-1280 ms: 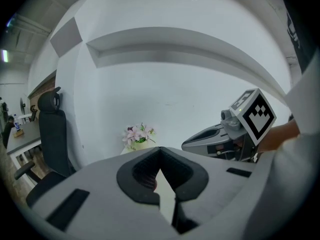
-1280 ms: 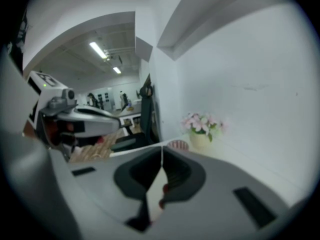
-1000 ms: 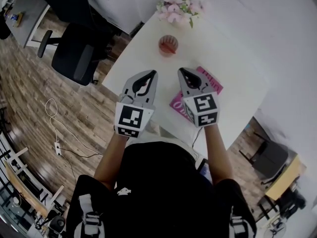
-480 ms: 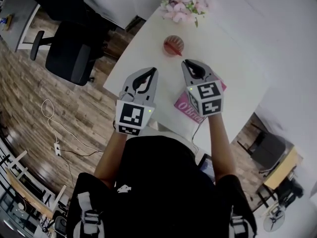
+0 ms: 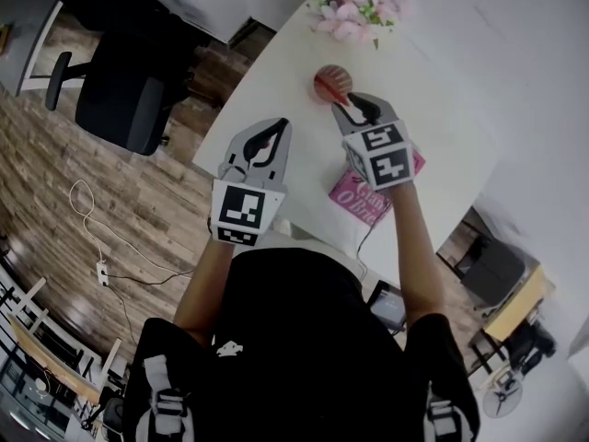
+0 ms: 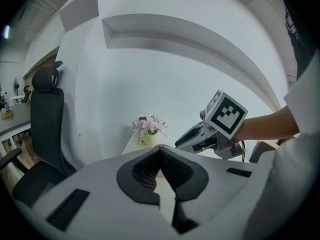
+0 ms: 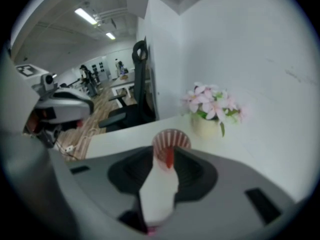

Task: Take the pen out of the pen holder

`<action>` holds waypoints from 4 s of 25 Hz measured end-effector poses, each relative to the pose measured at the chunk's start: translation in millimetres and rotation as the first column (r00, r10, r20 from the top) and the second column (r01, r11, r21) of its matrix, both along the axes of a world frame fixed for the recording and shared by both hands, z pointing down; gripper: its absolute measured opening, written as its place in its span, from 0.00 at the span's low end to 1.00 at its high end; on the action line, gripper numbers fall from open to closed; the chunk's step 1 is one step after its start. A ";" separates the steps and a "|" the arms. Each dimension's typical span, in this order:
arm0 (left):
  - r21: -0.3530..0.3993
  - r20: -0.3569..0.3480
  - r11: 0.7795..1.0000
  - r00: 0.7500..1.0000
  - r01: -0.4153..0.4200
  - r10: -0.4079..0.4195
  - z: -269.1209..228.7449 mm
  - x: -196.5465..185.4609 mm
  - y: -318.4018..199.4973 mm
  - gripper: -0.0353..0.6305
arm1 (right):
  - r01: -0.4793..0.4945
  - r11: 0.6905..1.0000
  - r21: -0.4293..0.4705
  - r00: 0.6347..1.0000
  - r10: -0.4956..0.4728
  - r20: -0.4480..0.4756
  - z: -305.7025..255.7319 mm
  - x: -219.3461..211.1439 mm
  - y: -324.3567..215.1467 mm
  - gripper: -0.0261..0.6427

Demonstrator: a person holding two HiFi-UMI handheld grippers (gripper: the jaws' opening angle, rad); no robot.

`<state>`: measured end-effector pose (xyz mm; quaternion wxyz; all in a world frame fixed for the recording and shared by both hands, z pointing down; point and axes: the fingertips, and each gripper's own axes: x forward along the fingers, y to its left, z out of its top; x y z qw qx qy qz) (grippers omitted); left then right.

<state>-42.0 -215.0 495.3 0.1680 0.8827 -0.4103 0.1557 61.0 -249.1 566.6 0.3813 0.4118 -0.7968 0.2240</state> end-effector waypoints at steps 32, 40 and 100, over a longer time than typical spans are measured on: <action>-0.045 0.004 0.998 0.999 0.032 -0.032 28.2 -25.2 -17.2 0.08 | 0.104 0.945 -0.310 0.932 -0.201 -0.303 69.8 -3.2 -17.2 0.22; -0.044 0.003 0.998 0.999 0.036 -0.036 28.5 -25.4 -16.1 0.08 | 0.131 0.908 -0.399 0.896 -0.281 -0.344 74.9 5.0 -4.5 0.20; 0.172 0.037 0.983 0.998 -0.065 0.059 -62.3 -5.4 -25.4 0.08 | -0.111 0.978 0.176 0.994 0.112 0.004 -117.7 17.8 2.2 0.15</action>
